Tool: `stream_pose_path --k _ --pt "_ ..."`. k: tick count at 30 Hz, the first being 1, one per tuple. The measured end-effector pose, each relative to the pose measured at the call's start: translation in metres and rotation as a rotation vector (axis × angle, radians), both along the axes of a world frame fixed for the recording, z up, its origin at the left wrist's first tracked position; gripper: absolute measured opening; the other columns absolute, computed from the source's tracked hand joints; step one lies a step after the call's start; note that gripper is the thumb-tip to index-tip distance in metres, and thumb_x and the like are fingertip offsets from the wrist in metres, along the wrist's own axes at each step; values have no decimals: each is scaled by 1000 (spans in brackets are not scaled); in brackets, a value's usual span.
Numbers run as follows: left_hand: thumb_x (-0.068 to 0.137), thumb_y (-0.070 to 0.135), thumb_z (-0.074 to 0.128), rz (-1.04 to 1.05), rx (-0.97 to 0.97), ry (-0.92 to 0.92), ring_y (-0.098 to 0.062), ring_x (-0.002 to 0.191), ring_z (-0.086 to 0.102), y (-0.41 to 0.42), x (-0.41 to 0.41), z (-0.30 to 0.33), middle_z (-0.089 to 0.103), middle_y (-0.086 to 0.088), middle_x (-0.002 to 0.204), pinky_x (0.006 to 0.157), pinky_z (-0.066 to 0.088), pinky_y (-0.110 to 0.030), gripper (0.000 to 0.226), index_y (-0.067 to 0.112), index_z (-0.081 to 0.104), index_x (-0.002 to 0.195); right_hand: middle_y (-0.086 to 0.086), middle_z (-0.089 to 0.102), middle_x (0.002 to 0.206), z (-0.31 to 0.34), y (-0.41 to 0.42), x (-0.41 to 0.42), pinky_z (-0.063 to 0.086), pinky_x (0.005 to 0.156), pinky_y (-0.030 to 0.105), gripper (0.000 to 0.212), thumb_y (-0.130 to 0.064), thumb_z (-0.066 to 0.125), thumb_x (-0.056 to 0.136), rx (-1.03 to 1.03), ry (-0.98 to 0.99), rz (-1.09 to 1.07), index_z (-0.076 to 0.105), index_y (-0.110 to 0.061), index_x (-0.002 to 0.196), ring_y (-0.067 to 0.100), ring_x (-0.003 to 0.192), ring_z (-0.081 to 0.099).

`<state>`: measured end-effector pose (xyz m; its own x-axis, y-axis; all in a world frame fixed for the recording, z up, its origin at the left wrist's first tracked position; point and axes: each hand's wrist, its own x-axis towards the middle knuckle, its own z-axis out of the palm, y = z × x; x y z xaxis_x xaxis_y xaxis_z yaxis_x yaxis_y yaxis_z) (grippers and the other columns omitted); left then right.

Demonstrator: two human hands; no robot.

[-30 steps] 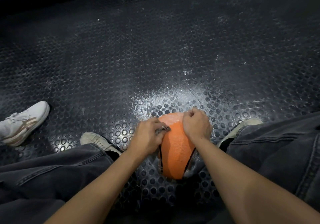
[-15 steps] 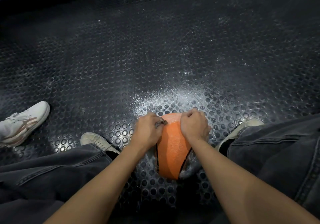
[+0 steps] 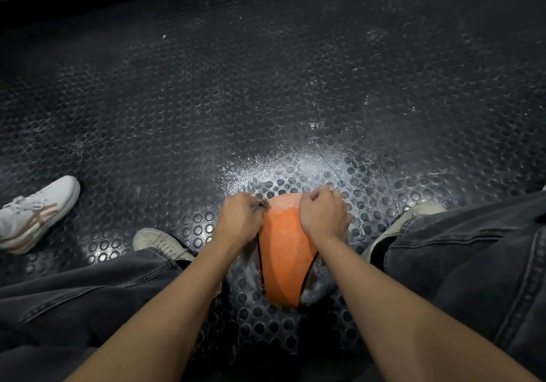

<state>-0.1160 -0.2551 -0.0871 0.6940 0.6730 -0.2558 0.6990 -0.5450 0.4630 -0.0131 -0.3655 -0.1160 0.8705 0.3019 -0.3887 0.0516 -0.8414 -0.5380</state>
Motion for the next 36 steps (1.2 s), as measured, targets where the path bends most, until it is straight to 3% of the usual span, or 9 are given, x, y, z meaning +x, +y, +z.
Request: stream_pose_path --k 4,8,13,17,21,25,28,33,36 --pt "93 22 60 -209 -28 -77 -8 78 56 -19 0 8 62 3 94 60 37 -9 16 14 74 94 0 54 105 -1 -2 3 35 100 44 20 -33 45 99 1 9 -31 58 -19 99 19 96 49" --pt "94 20 59 -26 -19 -19 -11 64 52 -3 5 4 56 5 75 55 42 -9 27 14 63 68 -1 52 106 0 -2 2 33 101 44 21 -34 43 100 1 1 -24 59 -19 102 19 95 46" --pt "92 19 61 -276 -14 -111 -12 80 55 -21 8 9 63 0 92 72 42 -20 15 13 75 96 0 50 109 0 -3 3 34 99 45 22 -35 43 99 -19 4 -31 58 -19 103 19 97 44" --pt "94 22 60 -53 -14 -31 -11 70 52 -2 7 4 58 4 79 64 47 -21 20 13 69 79 0 46 109 2 -4 0 32 102 47 25 -36 37 101 -44 3 36 54 -19 107 18 98 38" --pt "91 18 63 -283 -17 -119 -8 82 55 -17 -6 5 62 5 95 75 39 -15 16 19 74 103 -1 48 108 0 -6 3 33 101 46 22 -36 39 99 -48 19 7 54 -20 103 19 100 45" --pt "93 21 60 -42 5 -38 -2 71 52 1 -17 -6 62 4 91 70 49 -19 16 15 74 98 0 45 107 1 -7 4 33 101 44 20 -35 40 99 -28 23 1 53 -20 102 20 99 47" --pt "92 19 62 -205 -30 -150 -6 81 56 -17 -22 4 63 6 96 77 46 -16 16 16 74 102 0 48 108 1 -9 4 34 100 44 24 -36 41 98 -37 29 -13 56 -19 105 22 101 49" --pt "94 21 60 6 -17 -45 -2 64 50 -1 -13 -3 59 8 80 56 41 -8 17 14 74 101 -4 49 103 -1 -9 7 38 103 42 16 -34 46 99 28 62 43 53 -27 86 19 98 50" --pt "94 21 59 -28 7 -46 -3 69 49 -1 -9 0 58 10 84 55 36 -9 18 15 74 101 -5 51 98 -6 -10 4 39 102 41 32 -34 45 102 58 22 56 39 -30 71 20 98 52"
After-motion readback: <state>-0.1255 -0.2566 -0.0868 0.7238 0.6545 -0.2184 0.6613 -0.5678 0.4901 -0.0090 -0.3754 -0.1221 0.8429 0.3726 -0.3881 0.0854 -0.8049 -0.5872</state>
